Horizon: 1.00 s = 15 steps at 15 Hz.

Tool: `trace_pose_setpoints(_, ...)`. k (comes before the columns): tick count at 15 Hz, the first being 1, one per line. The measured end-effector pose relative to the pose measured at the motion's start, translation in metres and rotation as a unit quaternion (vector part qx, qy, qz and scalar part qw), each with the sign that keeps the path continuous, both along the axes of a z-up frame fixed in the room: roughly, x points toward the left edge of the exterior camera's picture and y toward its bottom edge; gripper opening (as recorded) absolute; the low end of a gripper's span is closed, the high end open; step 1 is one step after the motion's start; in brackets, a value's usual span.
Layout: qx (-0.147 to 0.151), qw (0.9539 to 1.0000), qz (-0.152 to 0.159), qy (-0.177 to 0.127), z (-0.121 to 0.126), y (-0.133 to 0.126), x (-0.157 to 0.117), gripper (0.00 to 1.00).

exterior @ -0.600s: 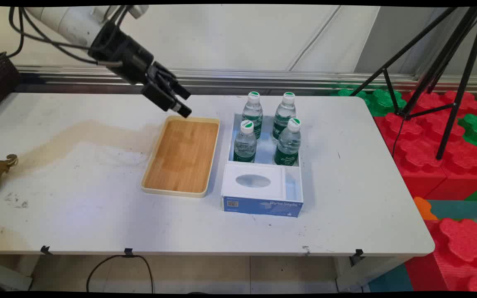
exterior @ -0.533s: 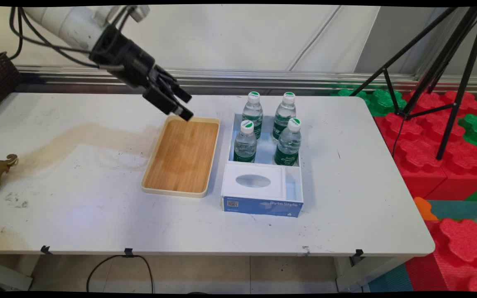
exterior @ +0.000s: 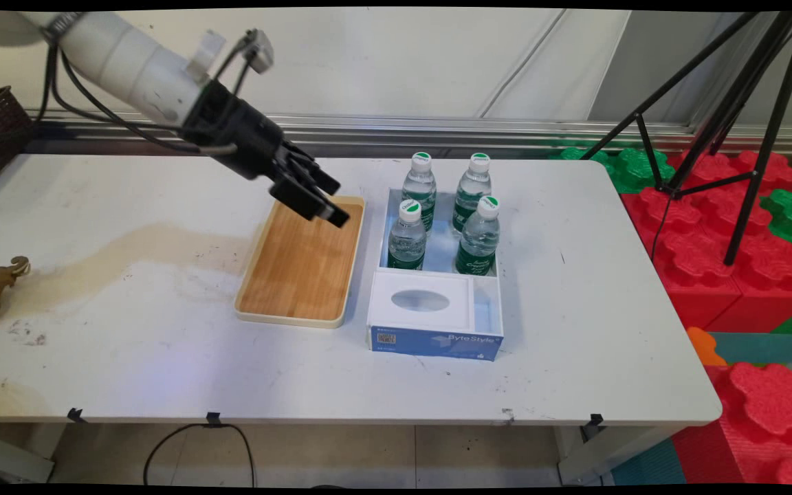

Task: Pick up the green bottle from the white box

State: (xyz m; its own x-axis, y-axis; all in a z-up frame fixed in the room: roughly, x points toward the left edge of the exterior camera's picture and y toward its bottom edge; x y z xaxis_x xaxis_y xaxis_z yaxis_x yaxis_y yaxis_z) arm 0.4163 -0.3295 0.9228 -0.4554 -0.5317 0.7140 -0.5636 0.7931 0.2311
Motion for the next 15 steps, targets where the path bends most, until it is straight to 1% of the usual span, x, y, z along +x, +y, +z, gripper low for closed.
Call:
trace_pose_setpoints(2, -0.006, 1.0000, 0.002, 0.001, -0.009, -0.004, -0.008, 1.00)
trace_pose_setpoints(7, -0.029, 0.9995, 0.009, 0.002, -0.040, -0.012, -0.041, 1.00)
trace_pose_setpoints(11, -0.049, 0.9987, 0.012, -0.005, -0.063, -0.021, -0.057, 1.00)
trace_pose_setpoints(15, -0.062, 0.9980, 0.010, -0.010, -0.078, -0.027, -0.067, 1.00)
